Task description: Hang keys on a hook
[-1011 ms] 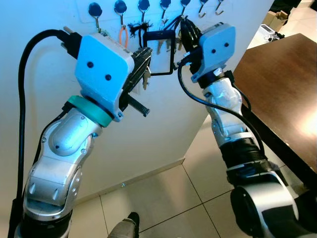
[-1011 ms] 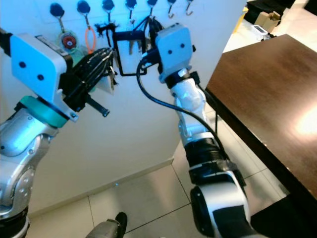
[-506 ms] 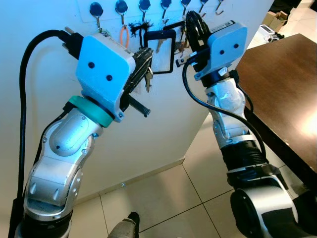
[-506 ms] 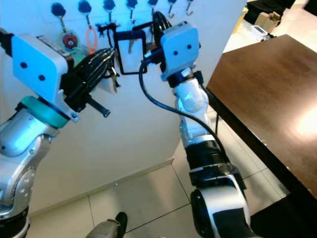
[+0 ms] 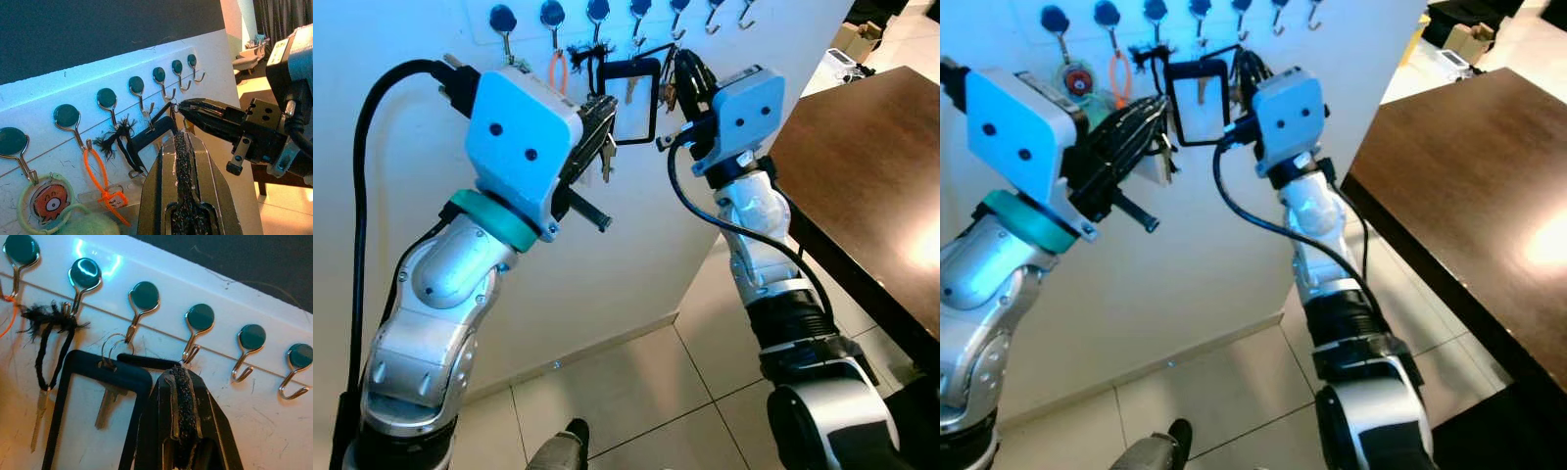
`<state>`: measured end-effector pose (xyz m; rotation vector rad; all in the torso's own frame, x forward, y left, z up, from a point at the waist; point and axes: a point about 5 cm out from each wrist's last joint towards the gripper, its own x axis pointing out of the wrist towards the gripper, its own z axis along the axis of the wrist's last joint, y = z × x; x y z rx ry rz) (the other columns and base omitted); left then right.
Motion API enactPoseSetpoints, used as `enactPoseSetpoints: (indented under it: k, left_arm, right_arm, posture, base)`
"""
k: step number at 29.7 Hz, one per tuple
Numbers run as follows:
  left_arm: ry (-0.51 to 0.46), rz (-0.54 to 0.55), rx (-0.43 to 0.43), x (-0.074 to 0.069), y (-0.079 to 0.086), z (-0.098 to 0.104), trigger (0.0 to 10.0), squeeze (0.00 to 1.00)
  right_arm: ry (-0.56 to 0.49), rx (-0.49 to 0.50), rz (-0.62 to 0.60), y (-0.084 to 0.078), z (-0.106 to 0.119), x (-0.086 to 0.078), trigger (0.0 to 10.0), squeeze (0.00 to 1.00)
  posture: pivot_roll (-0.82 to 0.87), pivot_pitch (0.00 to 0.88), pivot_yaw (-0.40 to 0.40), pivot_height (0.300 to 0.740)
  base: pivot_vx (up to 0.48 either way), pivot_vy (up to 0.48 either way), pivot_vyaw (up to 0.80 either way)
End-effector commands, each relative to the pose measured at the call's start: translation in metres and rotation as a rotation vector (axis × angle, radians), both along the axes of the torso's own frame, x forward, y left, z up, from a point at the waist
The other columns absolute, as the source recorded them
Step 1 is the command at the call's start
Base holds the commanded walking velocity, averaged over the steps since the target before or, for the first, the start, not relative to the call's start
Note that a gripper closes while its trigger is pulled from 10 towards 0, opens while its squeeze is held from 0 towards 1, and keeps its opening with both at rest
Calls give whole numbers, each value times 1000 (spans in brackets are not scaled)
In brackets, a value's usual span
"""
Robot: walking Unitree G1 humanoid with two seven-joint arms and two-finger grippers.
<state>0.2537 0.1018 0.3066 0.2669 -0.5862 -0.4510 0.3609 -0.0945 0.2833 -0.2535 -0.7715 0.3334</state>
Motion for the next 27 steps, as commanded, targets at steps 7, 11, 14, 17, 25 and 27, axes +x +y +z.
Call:
enactPoseSetpoints:
  k: [7,11,14,17,25,27]
  left_arm:
    - [4,-9,5,-1,-2,0,10000,0]
    - [4,-8,4,-1,-2,-1,10000,0]
    - [5,-8,4,-1,-2,-1,10000,0]
    - [16,-6,1,1,-2,-4,10000,0]
    - [119,77,-1,8,7,-25,10000,0]
    - [148,111,-3,10,10,-32,10000,0]
  right_arm:
    - [62,23,4,-1,-10,2,10000,0]
    - [83,48,12,-3,-11,3,10000,1000]
    - [89,59,12,-4,-11,3,10000,1000]
    - [99,72,9,-6,-12,3,10000,0]
    - [173,66,63,-14,-33,-14,10000,0]
    - [198,56,79,-19,-40,-22,10000,0]
  posture:
    - [123,28,80,740]
    - [123,23,80,740]
    - [121,19,80,740]
    - [118,15,81,740]
    - [108,18,78,740]
    - [101,22,76,740]
  base:
    - [0,0,0]
    - [0,0,0]
    - [0,0,0]
    - [0,0,0]
    - [0,0,0]
    - [0,0,0]
